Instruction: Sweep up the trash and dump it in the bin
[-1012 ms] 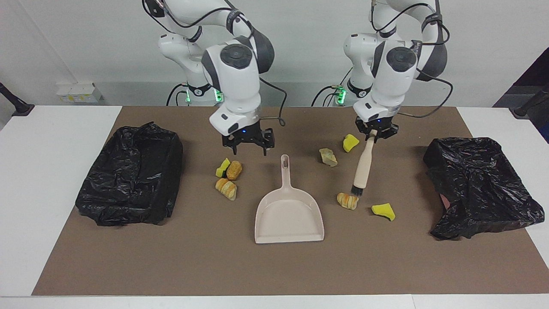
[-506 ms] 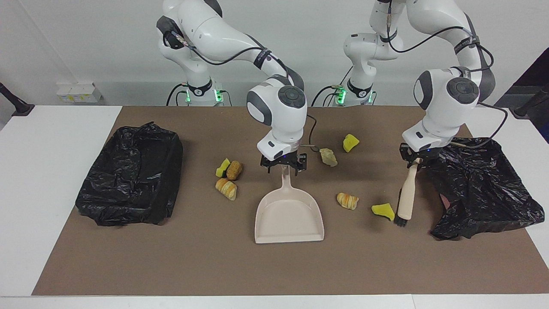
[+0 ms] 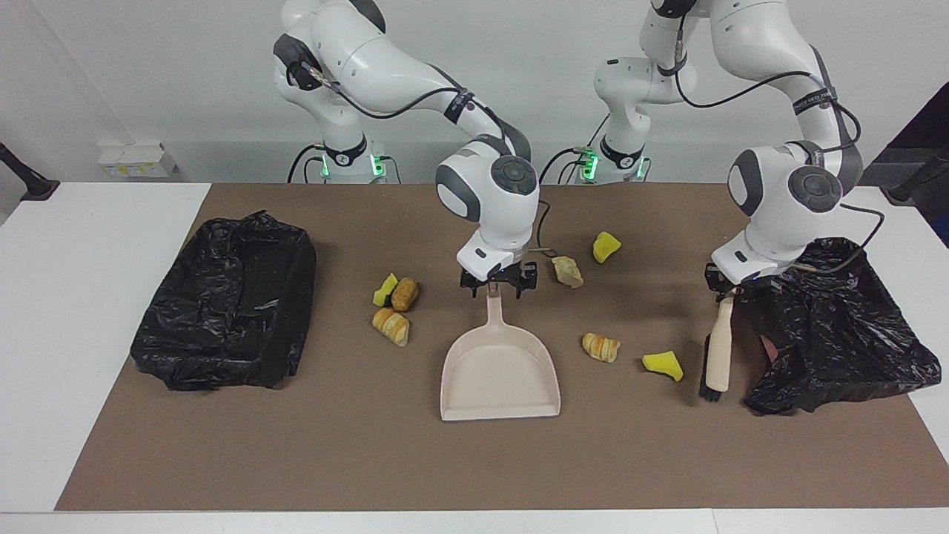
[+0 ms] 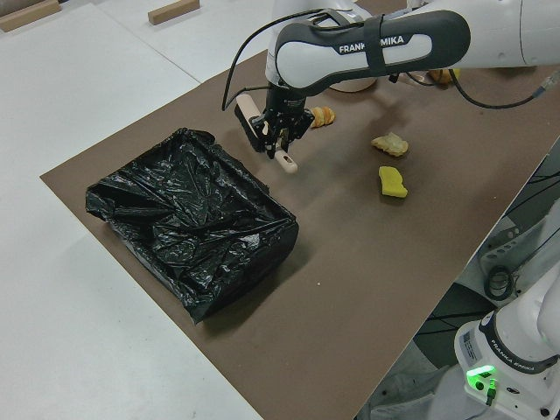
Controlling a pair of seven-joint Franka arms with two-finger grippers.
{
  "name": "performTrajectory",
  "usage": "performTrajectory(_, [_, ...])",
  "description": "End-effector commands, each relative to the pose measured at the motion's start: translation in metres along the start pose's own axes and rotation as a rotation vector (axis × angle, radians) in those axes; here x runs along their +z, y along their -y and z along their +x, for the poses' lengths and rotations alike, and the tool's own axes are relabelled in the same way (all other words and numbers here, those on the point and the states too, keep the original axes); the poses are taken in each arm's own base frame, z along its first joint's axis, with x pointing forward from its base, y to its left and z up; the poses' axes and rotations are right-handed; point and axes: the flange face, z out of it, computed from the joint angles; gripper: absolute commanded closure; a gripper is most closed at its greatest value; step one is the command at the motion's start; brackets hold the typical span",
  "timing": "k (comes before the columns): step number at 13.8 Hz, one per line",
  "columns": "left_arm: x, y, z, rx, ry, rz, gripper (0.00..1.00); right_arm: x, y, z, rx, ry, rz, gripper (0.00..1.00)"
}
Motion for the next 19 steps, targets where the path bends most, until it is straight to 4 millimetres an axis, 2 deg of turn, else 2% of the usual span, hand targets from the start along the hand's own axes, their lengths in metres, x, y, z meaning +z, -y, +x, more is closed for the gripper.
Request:
performTrajectory(1, [0.001, -0.001, -0.008, -0.005, -0.02, 0.007, 1.0, 0.011, -0.017, 0.001, -0.035, -0.009, 0.014, 0.18])
performTrajectory(2, [0.003, -0.002, -0.011, -0.007, -0.014, 0.002, 1.0, 0.011, -0.014, -0.001, -0.046, -0.004, 0.019, 0.39])
performTrajectory(4, [0.003, -0.003, -0.013, -0.007, -0.01, -0.001, 1.0, 0.01, -0.013, -0.001, -0.047, -0.004, 0.022, 0.88])
performTrajectory(5, [0.004, -0.005, -0.015, -0.005, -0.007, -0.003, 1.0, 0.008, -0.01, -0.003, -0.04, 0.0, 0.028, 1.0])
performTrajectory(7, [0.009, -0.011, -0.022, -0.004, -0.001, -0.01, 1.0, 0.003, -0.01, -0.002, -0.034, 0.017, 0.04, 1.0])
performTrajectory(9, [0.008, -0.016, -0.02, -0.016, 0.002, -0.011, 1.0, 0.004, -0.012, -0.002, -0.095, 0.034, 0.055, 1.0])
performTrajectory(10, [0.009, -0.018, -0.021, -0.033, 0.003, -0.012, 1.0, -0.001, -0.017, 0.001, -0.182, 0.046, 0.094, 1.0])
performTrajectory(11, [0.008, -0.021, -0.02, -0.06, 0.001, -0.011, 1.0, -0.019, -0.024, 0.002, -0.278, 0.022, 0.1, 1.0])
performTrajectory(13, [0.007, -0.028, -0.014, -0.071, -0.011, -0.005, 1.0, -0.042, -0.055, 0.001, -0.412, 0.022, 0.057, 1.0])
performTrajectory(15, [0.007, -0.029, -0.014, -0.099, -0.009, -0.006, 1.0, -0.067, -0.077, -0.013, -0.613, 0.06, -0.003, 1.0])
performTrajectory(17, [0.007, -0.032, -0.013, -0.108, -0.012, -0.005, 1.0, -0.079, -0.097, -0.033, -0.784, 0.07, -0.051, 1.0])
performTrajectory(19, [0.007, -0.034, -0.012, -0.109, -0.009, -0.008, 1.0, -0.076, -0.111, -0.047, -0.995, 0.089, -0.075, 1.0])
